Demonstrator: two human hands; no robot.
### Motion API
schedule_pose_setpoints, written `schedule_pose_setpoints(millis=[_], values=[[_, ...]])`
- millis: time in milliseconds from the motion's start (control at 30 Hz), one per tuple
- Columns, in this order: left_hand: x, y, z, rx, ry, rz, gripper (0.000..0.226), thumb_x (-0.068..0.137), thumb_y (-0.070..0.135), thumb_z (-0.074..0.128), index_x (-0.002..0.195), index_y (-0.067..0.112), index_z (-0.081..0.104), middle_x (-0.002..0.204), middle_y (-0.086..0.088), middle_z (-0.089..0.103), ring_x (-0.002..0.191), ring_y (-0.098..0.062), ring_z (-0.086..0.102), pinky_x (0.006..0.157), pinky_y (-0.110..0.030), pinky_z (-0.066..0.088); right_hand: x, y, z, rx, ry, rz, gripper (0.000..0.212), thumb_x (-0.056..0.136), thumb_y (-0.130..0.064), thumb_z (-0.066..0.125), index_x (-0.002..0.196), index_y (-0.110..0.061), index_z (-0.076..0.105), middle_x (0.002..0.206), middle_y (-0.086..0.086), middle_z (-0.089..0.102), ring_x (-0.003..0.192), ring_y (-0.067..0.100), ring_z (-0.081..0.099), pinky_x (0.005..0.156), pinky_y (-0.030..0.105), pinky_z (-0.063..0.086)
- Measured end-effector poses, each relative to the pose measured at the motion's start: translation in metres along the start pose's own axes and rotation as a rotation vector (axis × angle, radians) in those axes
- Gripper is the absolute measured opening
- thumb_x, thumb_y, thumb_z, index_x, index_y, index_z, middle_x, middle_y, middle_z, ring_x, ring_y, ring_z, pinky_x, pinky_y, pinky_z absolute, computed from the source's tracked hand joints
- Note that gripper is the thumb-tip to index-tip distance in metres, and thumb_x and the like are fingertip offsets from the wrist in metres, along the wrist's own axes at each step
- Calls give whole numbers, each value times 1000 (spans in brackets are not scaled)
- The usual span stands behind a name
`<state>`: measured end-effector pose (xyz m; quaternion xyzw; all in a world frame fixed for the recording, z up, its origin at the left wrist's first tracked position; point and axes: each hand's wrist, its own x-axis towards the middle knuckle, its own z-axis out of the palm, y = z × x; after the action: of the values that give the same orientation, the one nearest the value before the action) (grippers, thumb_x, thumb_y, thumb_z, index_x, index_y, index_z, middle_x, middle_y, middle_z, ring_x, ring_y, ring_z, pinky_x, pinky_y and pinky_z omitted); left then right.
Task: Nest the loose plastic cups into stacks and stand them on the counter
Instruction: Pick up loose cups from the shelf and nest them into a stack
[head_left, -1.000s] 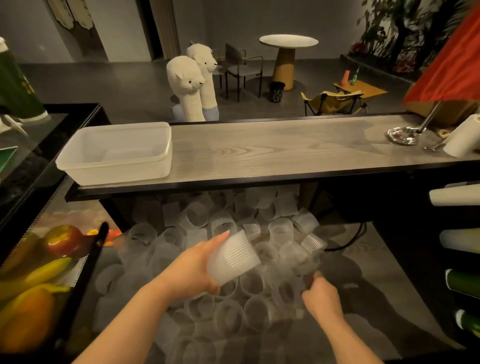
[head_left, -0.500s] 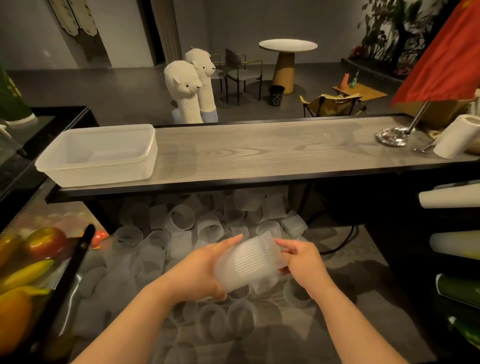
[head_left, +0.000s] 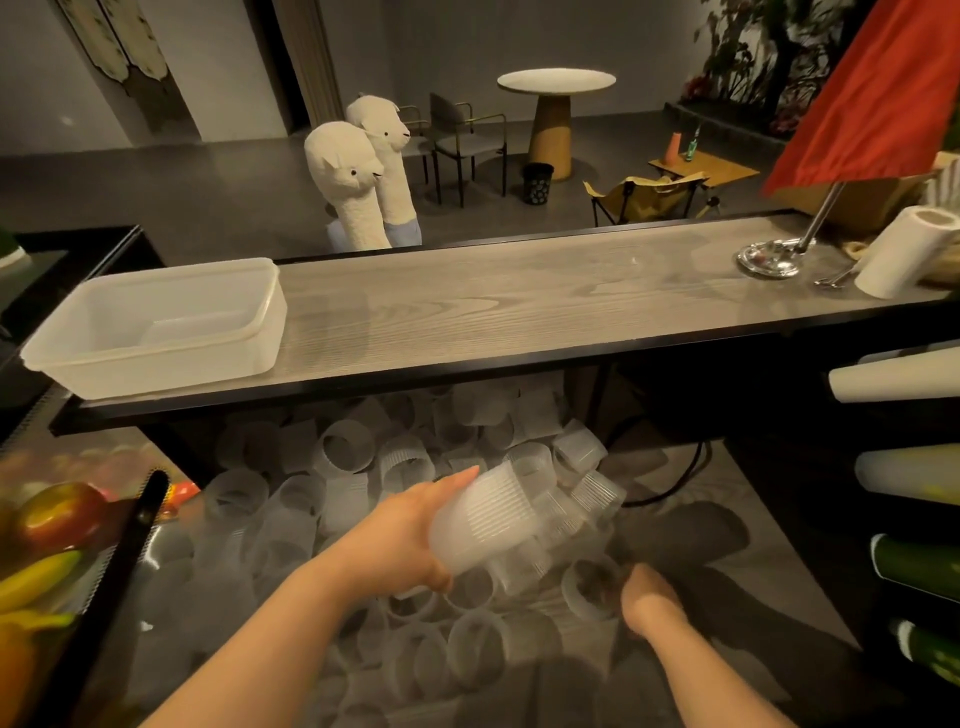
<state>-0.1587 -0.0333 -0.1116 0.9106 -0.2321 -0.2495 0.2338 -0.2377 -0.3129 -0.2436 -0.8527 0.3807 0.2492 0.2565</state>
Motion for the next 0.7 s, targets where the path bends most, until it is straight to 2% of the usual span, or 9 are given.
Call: schedule_pose_setpoints(millis=[100,167,200,267,367,433,467,567,700], values=[[-1,0,-1,25,-20,2,115,66,23,81,148,57,7,140,15,38,118,-11,40,101,-34,42,-1,3,1,150,96,-7,31,100,-16,44,120,-2,63,126,17,63,120,33,58,94,33,45],[-1,0,-1,40,-30,8,115,67,23,81,149,56,7,141,15,37,118,-9,37,102,-33,41,-4,2,-5,414,128,-58,24,96,-7,49,114,-1,63,105,23,68,95,35,66,73,32,49],[-2,0,0,46,-37,10,115,67,24,81,149,56,6,141,15,37,117,-8,37,102,-31,40,-9,-2,-10,571,110,-77,31,96,-4,48,125,-3,59,97,22,68,79,32,67,63,31,50],[-2,0,2,53,-49,18,115,67,24,81,149,56,6,142,15,36,117,-7,37,99,-27,41,-21,-10,-23,821,31,-169,48,98,-2,43,142,-21,48,103,13,68,62,22,63,52,31,51],[-2,3,5,43,-43,28,116,66,25,80,146,60,4,144,16,36,119,-7,39,96,-26,45,-47,-32,-40,834,44,-451,38,102,-23,47,134,-42,52,114,-7,63,57,17,65,55,27,55],[-2,4,7,45,-32,22,117,65,25,81,145,62,3,144,16,36,119,-8,40,97,-29,46,-66,-44,-47,770,54,-616,36,96,-47,47,131,-45,53,108,-16,61,60,11,62,58,21,54],[-2,3,6,52,-26,20,118,66,25,81,145,62,2,144,16,37,119,-8,40,96,-28,46,-70,-48,-47,766,48,-668,39,93,-54,44,130,-46,53,100,-13,62,61,9,60,60,20,52],[-1,1,6,64,-7,22,119,66,25,81,146,60,1,142,15,38,117,-8,40,94,-25,44,-78,-56,-49,768,91,-756,35,97,-45,41,131,-44,50,81,2,57,64,5,54,66,22,50],[7,3,7,27,33,21,118,66,25,81,146,60,2,139,14,40,114,-9,42,87,-22,43,-74,-59,-38,704,22,-773,37,101,-24,47,136,-35,50,77,5,60,66,5,57,67,21,52]])
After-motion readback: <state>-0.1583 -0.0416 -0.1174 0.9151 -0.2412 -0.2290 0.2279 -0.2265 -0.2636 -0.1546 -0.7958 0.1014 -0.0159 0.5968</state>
